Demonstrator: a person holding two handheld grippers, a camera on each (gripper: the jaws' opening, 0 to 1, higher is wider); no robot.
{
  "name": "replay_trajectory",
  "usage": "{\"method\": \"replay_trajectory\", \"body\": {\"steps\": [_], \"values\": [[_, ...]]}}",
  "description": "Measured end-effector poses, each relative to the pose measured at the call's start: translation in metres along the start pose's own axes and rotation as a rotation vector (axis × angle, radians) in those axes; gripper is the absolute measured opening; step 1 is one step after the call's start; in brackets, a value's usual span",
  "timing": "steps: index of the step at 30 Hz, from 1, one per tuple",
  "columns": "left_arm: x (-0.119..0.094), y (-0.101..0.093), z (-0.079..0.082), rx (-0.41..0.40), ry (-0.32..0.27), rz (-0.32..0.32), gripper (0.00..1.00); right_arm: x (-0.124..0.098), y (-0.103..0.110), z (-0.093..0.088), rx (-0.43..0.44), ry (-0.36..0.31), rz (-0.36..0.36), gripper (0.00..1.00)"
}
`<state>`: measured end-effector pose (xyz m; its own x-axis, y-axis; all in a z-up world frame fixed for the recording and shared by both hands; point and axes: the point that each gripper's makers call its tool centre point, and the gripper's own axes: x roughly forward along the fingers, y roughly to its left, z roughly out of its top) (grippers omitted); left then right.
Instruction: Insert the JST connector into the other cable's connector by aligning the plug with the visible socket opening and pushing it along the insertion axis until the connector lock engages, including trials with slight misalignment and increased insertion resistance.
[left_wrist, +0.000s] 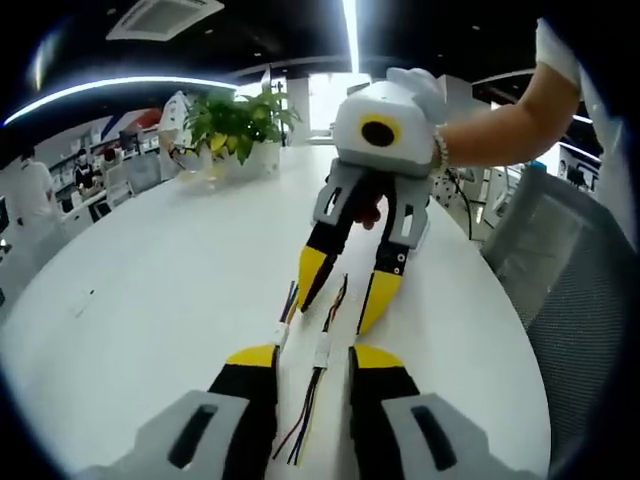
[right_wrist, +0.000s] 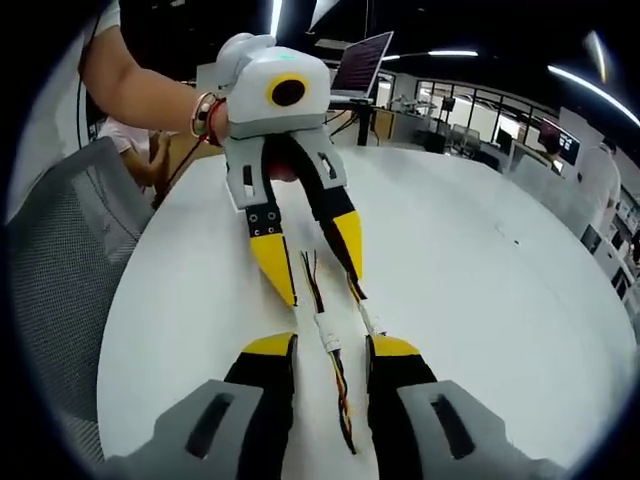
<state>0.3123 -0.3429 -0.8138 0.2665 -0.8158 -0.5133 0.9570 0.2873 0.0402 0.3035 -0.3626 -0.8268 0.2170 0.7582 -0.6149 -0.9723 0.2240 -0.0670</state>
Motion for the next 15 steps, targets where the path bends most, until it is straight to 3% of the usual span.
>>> {"method": "replay_trajectory", "body": {"steps": [7,15], "values": [[-0.008,0.001,0.003,0.0,-0.008,0.03,0.32,-0.008,0.0,0.009,-0.009,-0.018,-0.025,0.29],[-0.015,-0.001,0.004,-0.015,-0.015,0.053,0.38,-0.015,-0.002,0.006,-0.005,-0.005,-0.063,0.33]]}}
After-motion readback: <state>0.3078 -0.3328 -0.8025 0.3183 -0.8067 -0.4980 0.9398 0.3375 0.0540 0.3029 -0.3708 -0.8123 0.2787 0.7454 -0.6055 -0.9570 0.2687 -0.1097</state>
